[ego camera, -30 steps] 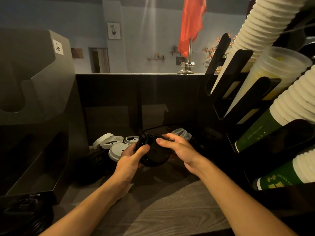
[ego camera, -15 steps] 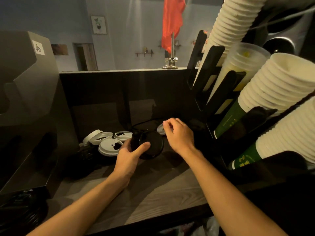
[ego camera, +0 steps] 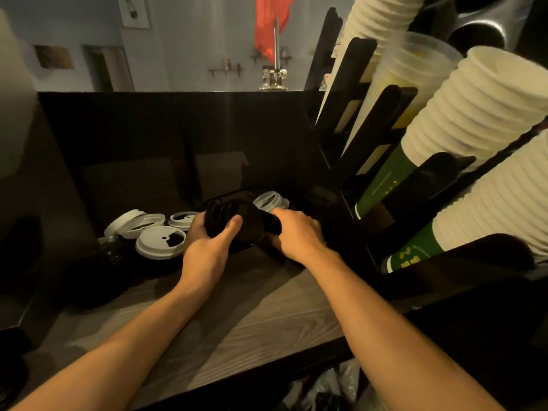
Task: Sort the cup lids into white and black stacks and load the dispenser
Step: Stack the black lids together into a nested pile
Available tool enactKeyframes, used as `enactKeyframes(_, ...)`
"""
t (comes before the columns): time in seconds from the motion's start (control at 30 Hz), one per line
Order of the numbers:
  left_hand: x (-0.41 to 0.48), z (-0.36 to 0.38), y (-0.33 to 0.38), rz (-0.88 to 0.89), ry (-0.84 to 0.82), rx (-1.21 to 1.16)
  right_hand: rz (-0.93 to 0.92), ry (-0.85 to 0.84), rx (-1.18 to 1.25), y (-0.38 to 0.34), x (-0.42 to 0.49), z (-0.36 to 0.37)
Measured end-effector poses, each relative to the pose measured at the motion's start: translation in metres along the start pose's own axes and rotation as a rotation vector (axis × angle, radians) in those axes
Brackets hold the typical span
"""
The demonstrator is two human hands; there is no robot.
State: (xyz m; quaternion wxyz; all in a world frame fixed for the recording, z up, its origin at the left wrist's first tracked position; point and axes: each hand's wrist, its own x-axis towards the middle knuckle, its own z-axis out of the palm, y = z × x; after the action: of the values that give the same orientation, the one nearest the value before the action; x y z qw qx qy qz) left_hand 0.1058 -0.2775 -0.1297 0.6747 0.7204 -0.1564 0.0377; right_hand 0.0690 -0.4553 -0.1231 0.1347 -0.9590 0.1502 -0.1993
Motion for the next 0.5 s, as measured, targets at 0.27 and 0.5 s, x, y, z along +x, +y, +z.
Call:
enactKeyframes(0.27, 0.007, -0.005, 0.002, -0.024, 0.008, -0.083, 0.088, 0.070, 0.568, -0.003, -0.001, -0.004)
enactKeyframes(0.5, 0.013, -0.013, 0.003, -0.035, 0.020, -0.087, 0.254, 0.129, 1.095, -0.004, 0.000, -0.007)
